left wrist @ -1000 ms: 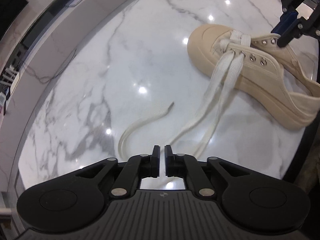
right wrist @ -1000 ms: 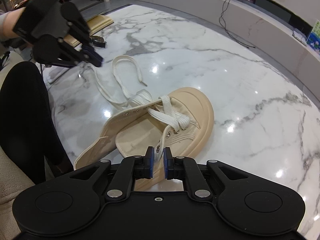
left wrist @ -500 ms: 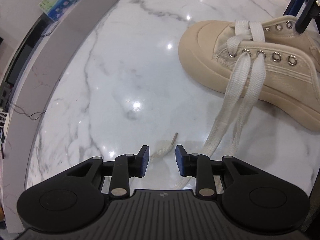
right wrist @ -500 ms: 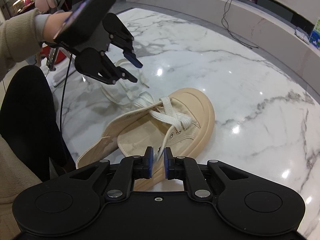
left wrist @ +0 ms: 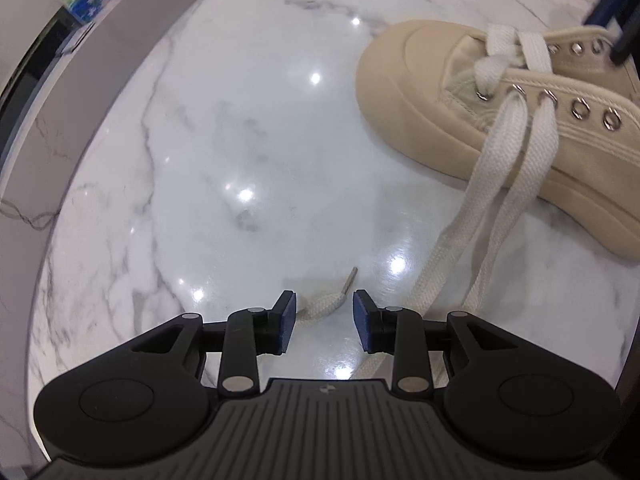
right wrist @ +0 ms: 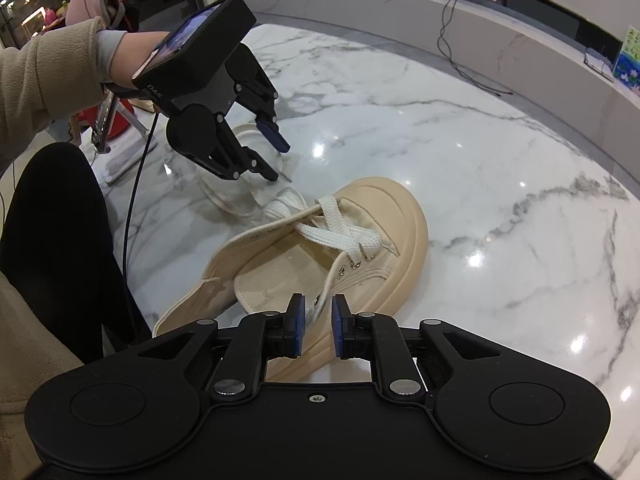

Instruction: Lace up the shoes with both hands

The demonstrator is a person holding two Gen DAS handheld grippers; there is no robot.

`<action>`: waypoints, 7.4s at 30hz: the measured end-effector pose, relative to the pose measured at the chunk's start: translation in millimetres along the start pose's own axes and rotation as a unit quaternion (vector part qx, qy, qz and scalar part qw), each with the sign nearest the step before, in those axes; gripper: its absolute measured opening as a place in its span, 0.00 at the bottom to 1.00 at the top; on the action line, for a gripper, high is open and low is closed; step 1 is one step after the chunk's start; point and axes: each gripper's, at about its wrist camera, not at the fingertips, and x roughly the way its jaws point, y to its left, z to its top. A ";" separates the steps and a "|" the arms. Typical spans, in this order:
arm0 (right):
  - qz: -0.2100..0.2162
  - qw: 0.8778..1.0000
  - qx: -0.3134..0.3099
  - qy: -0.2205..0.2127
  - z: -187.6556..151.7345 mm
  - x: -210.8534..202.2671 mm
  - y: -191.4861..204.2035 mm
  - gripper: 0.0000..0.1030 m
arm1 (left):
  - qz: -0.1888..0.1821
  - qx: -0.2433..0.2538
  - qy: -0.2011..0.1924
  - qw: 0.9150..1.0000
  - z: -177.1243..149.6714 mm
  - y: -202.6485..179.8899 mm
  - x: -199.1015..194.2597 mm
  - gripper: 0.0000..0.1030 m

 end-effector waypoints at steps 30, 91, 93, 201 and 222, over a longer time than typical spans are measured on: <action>-0.049 0.998 0.029 -0.023 0.8 -9.3 13.9 0.19 | 0.015 -0.080 -0.151 0.985 11.3 -76.8 -92.4 0.05; -0.028 0.995 0.079 -0.049 -10.3 -0.2 -11.1 0.03 | 0.016 0.041 -0.126 0.991 71.0 -125.8 -78.7 0.28; -0.029 0.995 0.078 -0.050 -10.4 -0.1 -11.0 0.03 | 0.030 0.048 -0.121 0.991 70.7 -129.3 -79.9 0.30; -0.039 0.987 -0.147 -0.051 11.3 8.5 30.2 0.01 | 0.056 0.237 -0.119 0.962 71.3 -138.1 -62.9 0.10; -0.025 0.988 -0.143 -0.052 9.0 1.8 25.3 0.01 | 0.085 0.234 -0.144 0.958 66.2 -141.3 -66.4 0.25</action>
